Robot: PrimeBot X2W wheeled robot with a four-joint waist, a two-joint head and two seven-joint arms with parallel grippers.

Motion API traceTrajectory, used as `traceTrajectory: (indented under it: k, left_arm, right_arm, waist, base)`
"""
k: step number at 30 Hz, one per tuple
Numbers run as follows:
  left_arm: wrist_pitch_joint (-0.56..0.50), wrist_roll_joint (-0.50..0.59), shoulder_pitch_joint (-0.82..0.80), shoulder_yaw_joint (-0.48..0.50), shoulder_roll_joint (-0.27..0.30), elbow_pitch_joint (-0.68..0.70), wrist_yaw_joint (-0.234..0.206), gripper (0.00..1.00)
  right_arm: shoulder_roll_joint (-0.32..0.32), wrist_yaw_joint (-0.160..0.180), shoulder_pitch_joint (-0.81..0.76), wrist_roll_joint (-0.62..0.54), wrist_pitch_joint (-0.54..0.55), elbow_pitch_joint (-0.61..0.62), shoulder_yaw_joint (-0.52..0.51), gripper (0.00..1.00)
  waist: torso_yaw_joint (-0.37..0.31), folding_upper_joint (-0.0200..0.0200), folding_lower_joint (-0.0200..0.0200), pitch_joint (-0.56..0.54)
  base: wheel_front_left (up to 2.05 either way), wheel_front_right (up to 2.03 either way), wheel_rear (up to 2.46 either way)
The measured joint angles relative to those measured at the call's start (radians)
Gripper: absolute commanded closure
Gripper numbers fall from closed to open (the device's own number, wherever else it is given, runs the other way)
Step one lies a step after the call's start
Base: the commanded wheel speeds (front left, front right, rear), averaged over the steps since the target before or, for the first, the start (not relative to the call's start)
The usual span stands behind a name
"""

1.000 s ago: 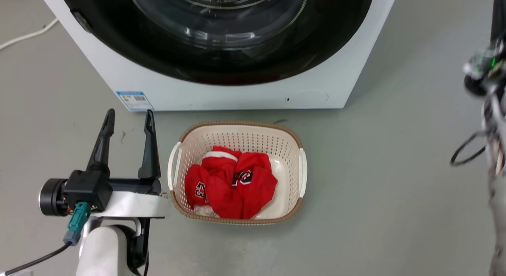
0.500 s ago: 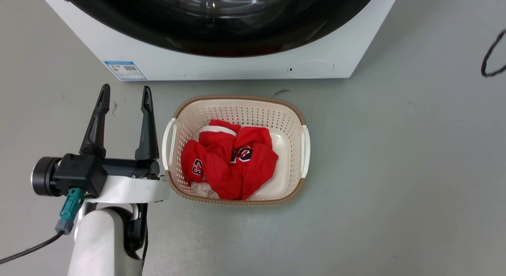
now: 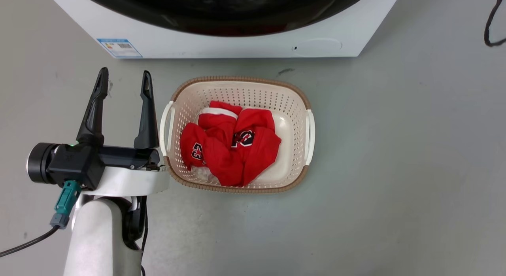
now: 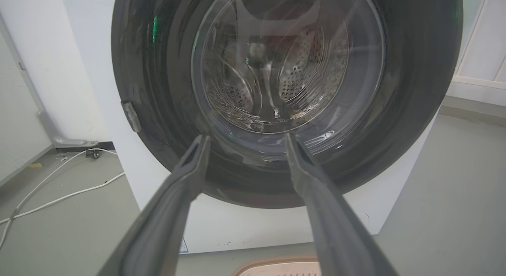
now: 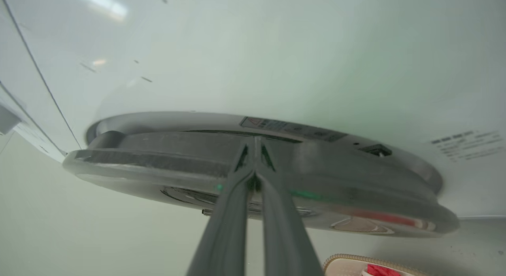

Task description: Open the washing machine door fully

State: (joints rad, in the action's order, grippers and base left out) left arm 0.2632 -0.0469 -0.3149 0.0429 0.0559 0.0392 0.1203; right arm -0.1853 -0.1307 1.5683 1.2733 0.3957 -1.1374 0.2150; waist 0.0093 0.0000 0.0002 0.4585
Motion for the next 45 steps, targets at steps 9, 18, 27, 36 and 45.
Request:
traceTrajectory:
  k: [9, 18, 27, 36, 45]
  left_arm:
    - [0.0, 0.0, -0.019, -0.003, 0.0, 0.002, 0.003, 0.0]
    - [0.0, -0.001, -0.03, -0.007, -0.001, 0.0, 0.004, 0.0]
    - [0.0, -0.001, -0.033, 0.002, -0.003, -0.01, 0.004, 0.0]
    - [0.0, -0.003, -0.014, -0.005, -0.004, -0.038, 0.003, 0.0]
    - [0.0, -0.01, 0.063, -0.011, -0.005, -0.071, -0.006, 0.0]
  right_arm:
    - [0.009, 0.0, 0.072, -0.005, 0.018, -0.044, -0.015, 1.0]
    - [0.019, 0.0, 0.11, 0.037, 0.09, -0.057, -0.052, 1.0]
    - [0.019, 0.0, 0.07, 0.041, 0.249, 0.002, -0.028, 1.0]
    - [0.03, 0.0, -0.054, 0.06, 0.39, 0.075, -0.014, 1.0]
    - [0.062, 0.0, -0.228, 0.094, 0.515, 0.144, -0.001, 1.0]
  waist:
    - [0.009, 0.0, -0.0001, 0.051]
    - [0.018, 0.0, -0.0001, 0.063]
    - [0.005, 0.0, -0.0001, 0.039]
    - [-0.004, 0.0, -0.0001, -0.032]
    - [-0.005, 0.0, -0.0002, -0.153]
  base:
    - [0.0, 0.0, 0.0]
    - [0.0, 0.0, 0.0]
    - [0.0, 0.0, 0.0]
    - [0.0, 0.0, 0.0]
    - [0.0, 0.0, 0.0]
